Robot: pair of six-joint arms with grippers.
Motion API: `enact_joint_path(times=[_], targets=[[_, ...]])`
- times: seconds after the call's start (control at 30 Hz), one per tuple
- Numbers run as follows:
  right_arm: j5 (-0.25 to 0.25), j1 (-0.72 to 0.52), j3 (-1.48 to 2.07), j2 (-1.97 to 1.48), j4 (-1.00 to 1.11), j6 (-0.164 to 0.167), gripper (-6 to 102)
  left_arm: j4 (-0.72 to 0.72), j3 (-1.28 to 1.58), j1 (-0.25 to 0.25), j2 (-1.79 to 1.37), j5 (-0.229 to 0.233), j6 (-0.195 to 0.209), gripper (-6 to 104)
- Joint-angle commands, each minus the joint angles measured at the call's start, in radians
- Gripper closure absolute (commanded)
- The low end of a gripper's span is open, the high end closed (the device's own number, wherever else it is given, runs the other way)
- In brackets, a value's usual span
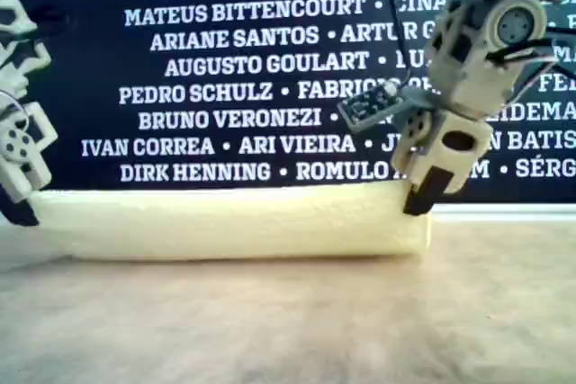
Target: Fold a cloth
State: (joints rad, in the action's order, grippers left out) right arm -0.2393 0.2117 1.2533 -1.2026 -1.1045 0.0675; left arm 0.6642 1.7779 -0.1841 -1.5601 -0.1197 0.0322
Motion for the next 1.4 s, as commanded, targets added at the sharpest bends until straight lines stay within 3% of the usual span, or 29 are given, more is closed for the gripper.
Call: enact_joint_path(times=[0.0,0.4,0.97,1.07,1.23,1.37], targets=[[0.003,0.002,0.067,-0.169,0.003,0.006,94,-0.006,0.002,0.005,-0.080,-0.002,-0.005,99],[0.003,0.002,0.330,-0.385,0.014,0.006,94,-0.006,0.135,0.005,-0.081,-0.003,0.006,99],[0.003,0.002,0.689,-0.449,0.443,0.005,92,-0.006,0.230,0.005,-0.163,-0.005,-0.005,96],[0.003,0.002,0.692,-0.466,0.451,0.005,81,-0.006,0.276,0.003,-0.304,-0.005,-0.005,84],[0.003,-0.002,0.707,-0.586,0.428,0.005,52,-0.006,0.393,0.005,-0.597,-0.003,-0.005,56],[0.005,-0.002,0.798,-0.733,0.391,0.005,36,-0.006,0.508,0.009,-0.850,0.000,-0.005,48]])
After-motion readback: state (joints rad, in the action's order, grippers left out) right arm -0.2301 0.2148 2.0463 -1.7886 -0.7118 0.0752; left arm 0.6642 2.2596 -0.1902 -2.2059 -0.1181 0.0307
